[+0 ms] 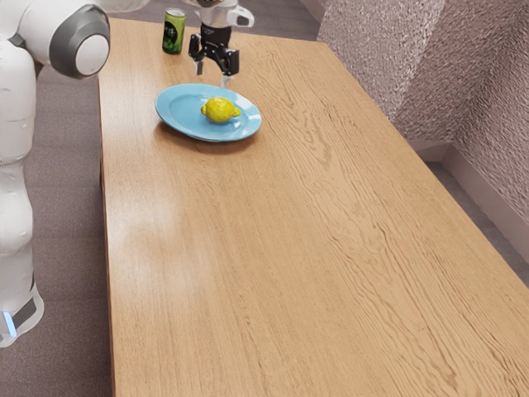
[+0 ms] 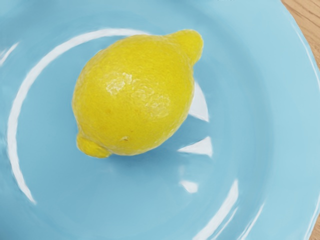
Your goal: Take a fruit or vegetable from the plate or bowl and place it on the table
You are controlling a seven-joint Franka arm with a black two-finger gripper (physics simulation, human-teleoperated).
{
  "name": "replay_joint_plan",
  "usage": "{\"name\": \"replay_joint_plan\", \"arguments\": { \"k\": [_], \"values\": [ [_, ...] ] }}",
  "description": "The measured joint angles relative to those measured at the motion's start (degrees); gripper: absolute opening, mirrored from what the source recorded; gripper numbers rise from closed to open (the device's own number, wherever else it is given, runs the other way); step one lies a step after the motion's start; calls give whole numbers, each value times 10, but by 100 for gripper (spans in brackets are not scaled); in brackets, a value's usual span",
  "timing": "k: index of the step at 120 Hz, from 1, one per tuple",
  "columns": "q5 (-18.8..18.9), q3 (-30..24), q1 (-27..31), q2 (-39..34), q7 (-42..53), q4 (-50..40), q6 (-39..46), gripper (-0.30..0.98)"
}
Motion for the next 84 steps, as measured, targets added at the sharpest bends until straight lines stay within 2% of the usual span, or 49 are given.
{"name": "replay_joint_plan", "arguments": {
  "k": [15, 46, 60, 84],
  "values": [
    [-3, -15, -1, 15, 102, 0, 18, 68],
    [-7, -20, 44, 48, 272, 4, 34, 69],
    [-9, -101, 114, 64, 329, 8, 45, 69],
    [-13, -144, 133, 88, 403, 22, 73, 68]
  ]
}}
